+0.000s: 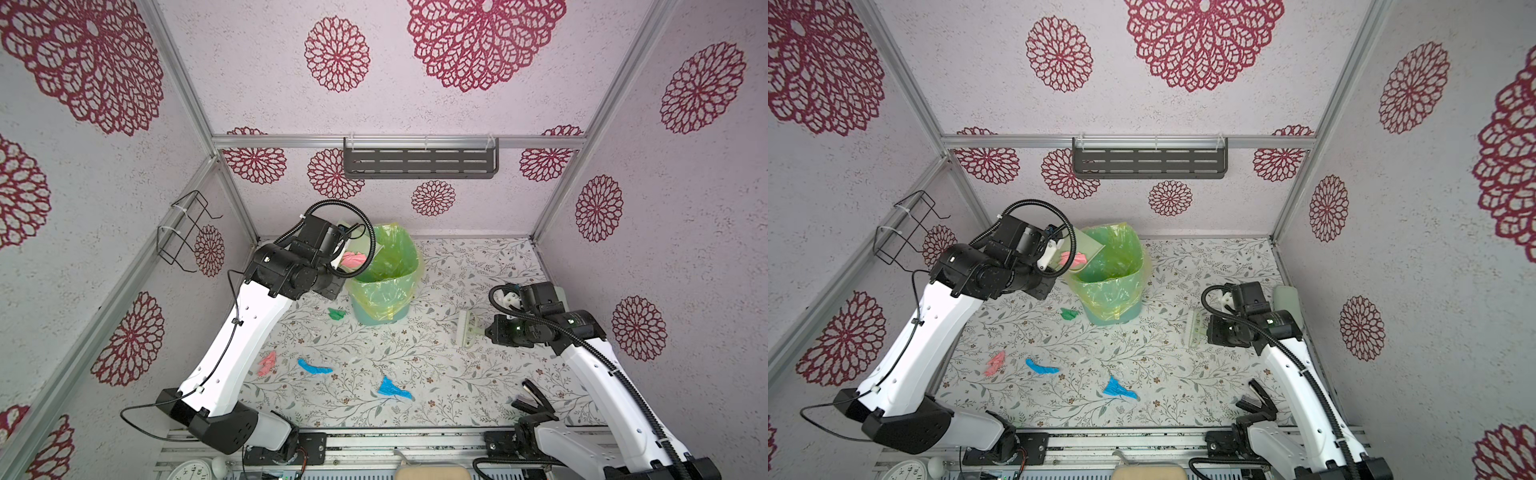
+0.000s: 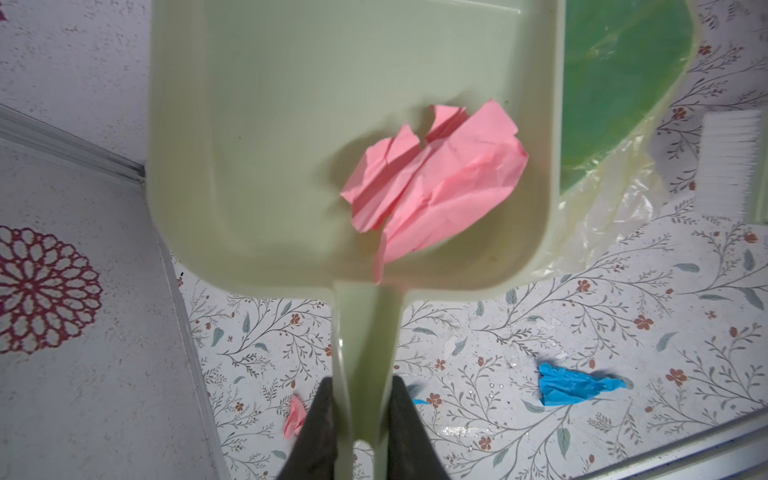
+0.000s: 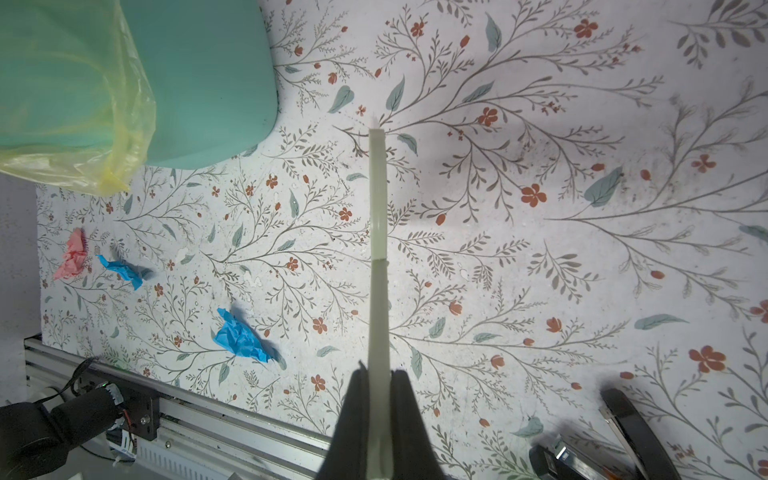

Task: Sweep away the paper scraps from the table
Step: 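Tip the dustpan over the bin with the left gripper to drop the pink scrap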

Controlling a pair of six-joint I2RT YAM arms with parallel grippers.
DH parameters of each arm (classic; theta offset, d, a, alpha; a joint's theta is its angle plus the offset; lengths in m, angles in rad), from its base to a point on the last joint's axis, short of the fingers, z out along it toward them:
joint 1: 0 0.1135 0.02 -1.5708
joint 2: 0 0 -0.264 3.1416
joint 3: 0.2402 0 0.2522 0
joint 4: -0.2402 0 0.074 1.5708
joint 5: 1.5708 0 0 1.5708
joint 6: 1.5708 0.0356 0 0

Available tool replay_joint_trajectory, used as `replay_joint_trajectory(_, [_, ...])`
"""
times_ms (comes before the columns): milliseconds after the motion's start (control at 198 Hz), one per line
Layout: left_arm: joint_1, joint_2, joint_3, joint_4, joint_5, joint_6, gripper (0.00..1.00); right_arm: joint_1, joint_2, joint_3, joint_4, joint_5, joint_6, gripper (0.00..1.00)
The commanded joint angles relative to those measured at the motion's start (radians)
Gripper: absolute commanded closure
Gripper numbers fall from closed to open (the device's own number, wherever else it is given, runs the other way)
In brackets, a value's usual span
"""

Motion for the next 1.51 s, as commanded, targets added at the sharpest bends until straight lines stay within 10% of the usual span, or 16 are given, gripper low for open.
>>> replay_joint_trajectory(0, [0.009, 0.039, 0.043, -0.01, -0.057, 0.038, 0.89, -0.01, -0.008, 0.012, -0.002, -0.017, -0.027, 1.0])
replay_joint_trajectory(1033, [-0.262, 0.141, -0.12, 0.314, -0.917, 0.559, 0.91, -0.044, 0.067, 0.051, -0.001, -0.095, -0.114, 1.0])
replay_joint_trajectory(1507, [-0.295, 0.047, -0.326, 0.639, -1.025, 0.89, 0.91, -0.057, 0.071, 0.061, -0.021, -0.12, -0.148, 1.0])
